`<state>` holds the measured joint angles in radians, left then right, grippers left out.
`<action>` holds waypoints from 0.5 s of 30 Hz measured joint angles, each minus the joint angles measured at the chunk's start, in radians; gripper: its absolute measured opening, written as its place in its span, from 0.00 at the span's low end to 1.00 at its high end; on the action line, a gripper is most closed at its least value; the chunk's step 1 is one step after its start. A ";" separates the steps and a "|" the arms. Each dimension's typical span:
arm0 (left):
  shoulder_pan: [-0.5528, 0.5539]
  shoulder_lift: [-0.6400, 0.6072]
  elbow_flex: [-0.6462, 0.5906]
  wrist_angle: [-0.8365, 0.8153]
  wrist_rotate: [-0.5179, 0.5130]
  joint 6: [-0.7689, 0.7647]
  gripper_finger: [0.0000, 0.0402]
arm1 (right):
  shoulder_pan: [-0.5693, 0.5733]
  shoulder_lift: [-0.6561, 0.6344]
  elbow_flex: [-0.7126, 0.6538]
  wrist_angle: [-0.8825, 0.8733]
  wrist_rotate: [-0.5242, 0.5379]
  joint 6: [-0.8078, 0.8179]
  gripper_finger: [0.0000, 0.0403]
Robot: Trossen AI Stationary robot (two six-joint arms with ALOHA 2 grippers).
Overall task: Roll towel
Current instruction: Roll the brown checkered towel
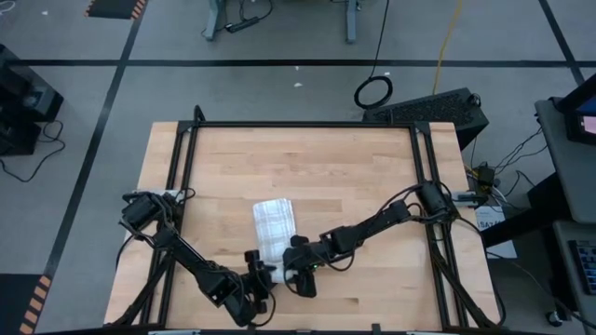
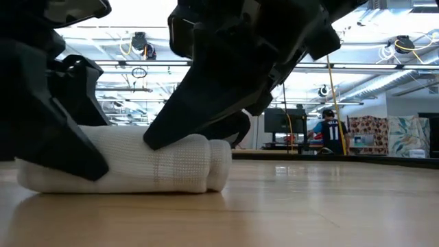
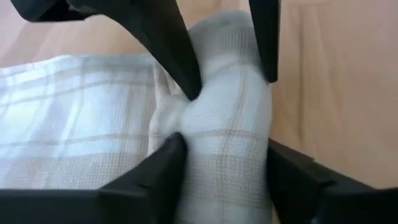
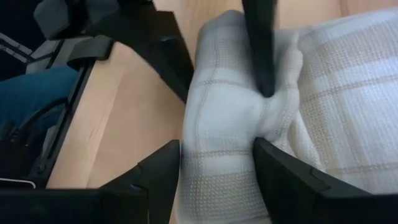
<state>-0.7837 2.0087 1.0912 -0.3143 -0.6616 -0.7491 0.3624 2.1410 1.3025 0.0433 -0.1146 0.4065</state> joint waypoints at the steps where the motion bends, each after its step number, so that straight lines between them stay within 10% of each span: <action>1: 0.000 0.000 0.000 0.006 0.005 -0.002 0.47 | 0.004 -0.010 -0.001 -0.006 0.008 -0.007 0.49; 7: -0.007 0.002 -0.001 0.025 0.021 -0.002 0.17 | 0.065 -0.105 -0.007 -0.092 0.151 -0.221 0.49; 15: -0.016 -0.017 -0.006 0.064 0.060 -0.017 0.17 | 0.266 -0.151 -0.004 -0.197 0.503 -0.415 0.61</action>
<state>-0.7998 1.9918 1.0855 -0.2505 -0.6014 -0.7658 0.6282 1.9897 1.2980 -0.1535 0.3885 -0.0089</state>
